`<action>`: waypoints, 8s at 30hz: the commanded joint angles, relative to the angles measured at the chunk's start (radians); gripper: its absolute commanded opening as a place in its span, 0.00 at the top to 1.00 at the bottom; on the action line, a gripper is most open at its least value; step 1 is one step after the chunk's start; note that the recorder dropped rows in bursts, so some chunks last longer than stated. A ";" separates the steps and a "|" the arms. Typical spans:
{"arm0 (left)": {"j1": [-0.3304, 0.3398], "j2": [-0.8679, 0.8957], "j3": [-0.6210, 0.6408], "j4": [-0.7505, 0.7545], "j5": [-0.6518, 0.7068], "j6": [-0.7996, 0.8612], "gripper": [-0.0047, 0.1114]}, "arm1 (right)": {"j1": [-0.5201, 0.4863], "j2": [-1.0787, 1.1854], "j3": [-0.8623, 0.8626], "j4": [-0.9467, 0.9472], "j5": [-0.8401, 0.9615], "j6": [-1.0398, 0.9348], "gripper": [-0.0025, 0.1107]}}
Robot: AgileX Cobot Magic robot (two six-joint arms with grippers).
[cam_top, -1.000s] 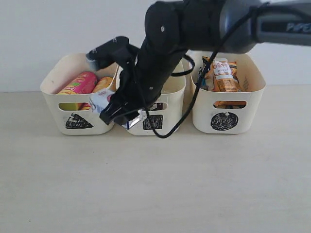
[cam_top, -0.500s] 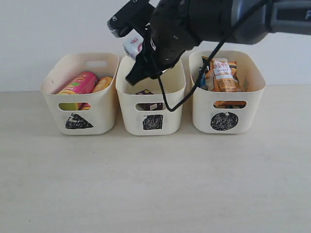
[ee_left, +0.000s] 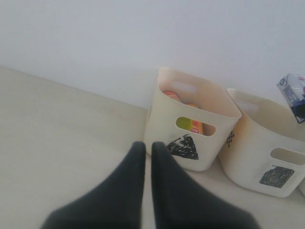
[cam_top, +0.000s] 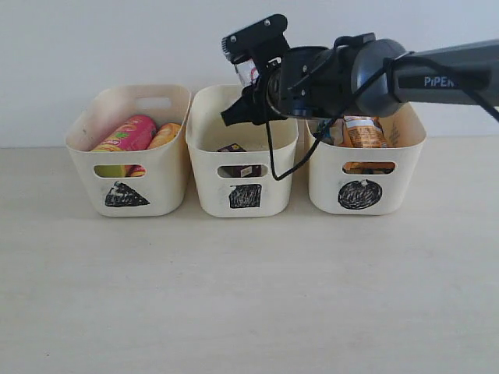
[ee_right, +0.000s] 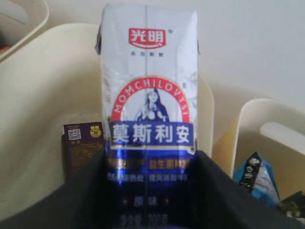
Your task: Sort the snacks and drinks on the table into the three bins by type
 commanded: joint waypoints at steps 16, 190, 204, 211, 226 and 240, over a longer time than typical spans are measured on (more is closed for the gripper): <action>0.006 -0.004 0.004 -0.011 -0.015 0.005 0.93 | -0.007 0.039 -0.005 -0.027 0.001 0.022 0.30; 0.006 -0.004 0.004 -0.011 -0.022 0.047 0.93 | -0.455 -2.118 1.683 1.442 -0.013 -1.218 0.98; 0.024 -0.004 0.004 -0.262 0.113 0.471 0.93 | -0.455 -2.118 1.683 1.442 -0.013 -1.215 0.98; 0.062 -0.004 0.004 -0.262 0.136 0.478 0.93 | -0.455 -2.118 1.683 1.442 -0.013 -1.215 0.98; 0.063 -0.004 0.004 -0.297 0.142 0.469 0.93 | -0.455 -2.118 1.683 1.442 -0.013 -1.215 0.98; 0.063 -0.004 0.004 -0.297 0.142 0.469 0.93 | -0.455 -2.118 1.683 1.442 -0.013 -1.215 0.98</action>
